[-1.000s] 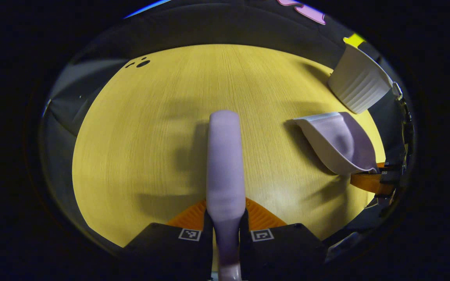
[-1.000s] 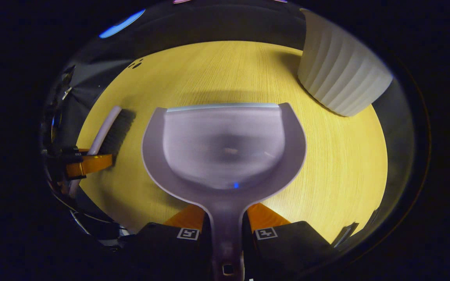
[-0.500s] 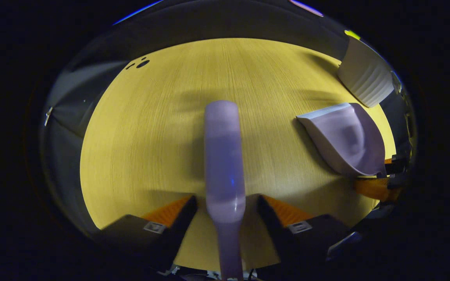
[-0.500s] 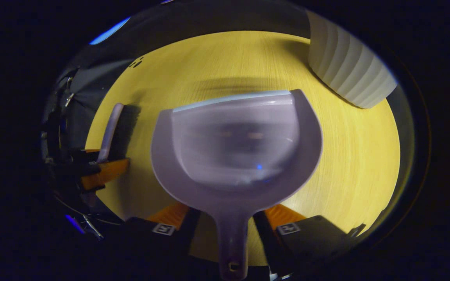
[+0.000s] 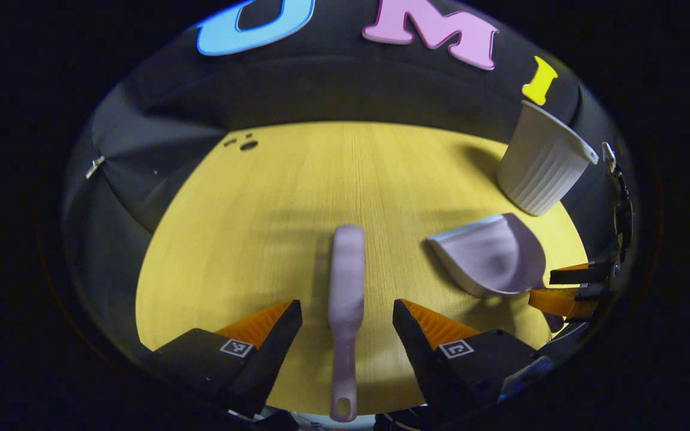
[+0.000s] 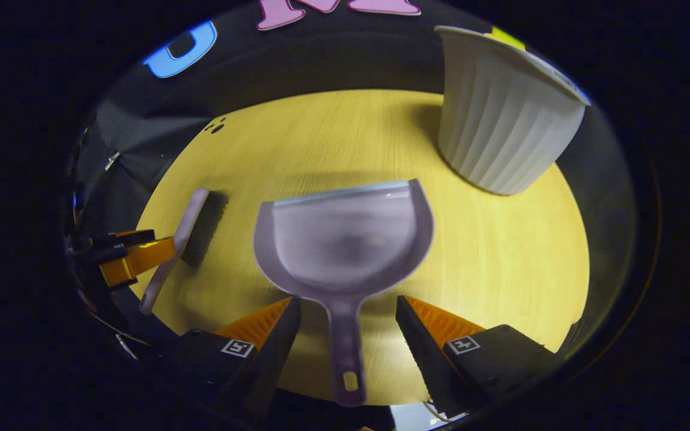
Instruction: Pick up the small broom and dustpan from the desktop, sweep the trash into the dustpan with the broom, and then empty the trash into the garbage bin.
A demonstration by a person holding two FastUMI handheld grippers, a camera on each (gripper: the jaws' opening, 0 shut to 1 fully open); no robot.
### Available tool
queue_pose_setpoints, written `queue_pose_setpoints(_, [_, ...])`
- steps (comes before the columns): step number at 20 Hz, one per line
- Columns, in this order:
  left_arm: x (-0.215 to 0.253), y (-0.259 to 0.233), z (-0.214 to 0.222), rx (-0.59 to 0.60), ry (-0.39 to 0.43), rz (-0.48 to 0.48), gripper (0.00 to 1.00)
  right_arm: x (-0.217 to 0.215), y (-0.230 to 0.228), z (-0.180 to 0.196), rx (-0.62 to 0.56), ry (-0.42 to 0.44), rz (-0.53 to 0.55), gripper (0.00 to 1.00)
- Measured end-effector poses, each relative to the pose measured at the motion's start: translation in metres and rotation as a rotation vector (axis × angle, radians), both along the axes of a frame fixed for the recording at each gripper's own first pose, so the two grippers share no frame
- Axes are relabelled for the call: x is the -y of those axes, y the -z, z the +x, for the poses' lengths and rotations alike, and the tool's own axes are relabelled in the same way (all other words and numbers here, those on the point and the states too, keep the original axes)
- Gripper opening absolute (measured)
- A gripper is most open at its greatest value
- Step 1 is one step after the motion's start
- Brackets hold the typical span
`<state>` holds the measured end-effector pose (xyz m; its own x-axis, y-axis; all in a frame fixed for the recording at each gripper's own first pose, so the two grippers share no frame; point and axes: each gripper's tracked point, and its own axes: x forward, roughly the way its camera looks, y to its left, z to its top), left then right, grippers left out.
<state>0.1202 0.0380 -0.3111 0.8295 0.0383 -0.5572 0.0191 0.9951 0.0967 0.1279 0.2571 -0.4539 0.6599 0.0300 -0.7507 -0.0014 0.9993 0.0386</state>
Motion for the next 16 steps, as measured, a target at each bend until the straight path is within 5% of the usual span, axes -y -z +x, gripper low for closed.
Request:
queue_pose_setpoints(11, [0.046,-0.166,-0.133,0.613,0.142,-0.033,0.96,-0.018,-0.236,-0.054,0.653,0.051,-0.012,0.99])
queue_pose_setpoints(16, [0.057,-0.194,-0.189,0.719,0.105,-0.036,0.96,-0.029,-0.26,-0.095,0.754,-0.018,-0.061,0.99])
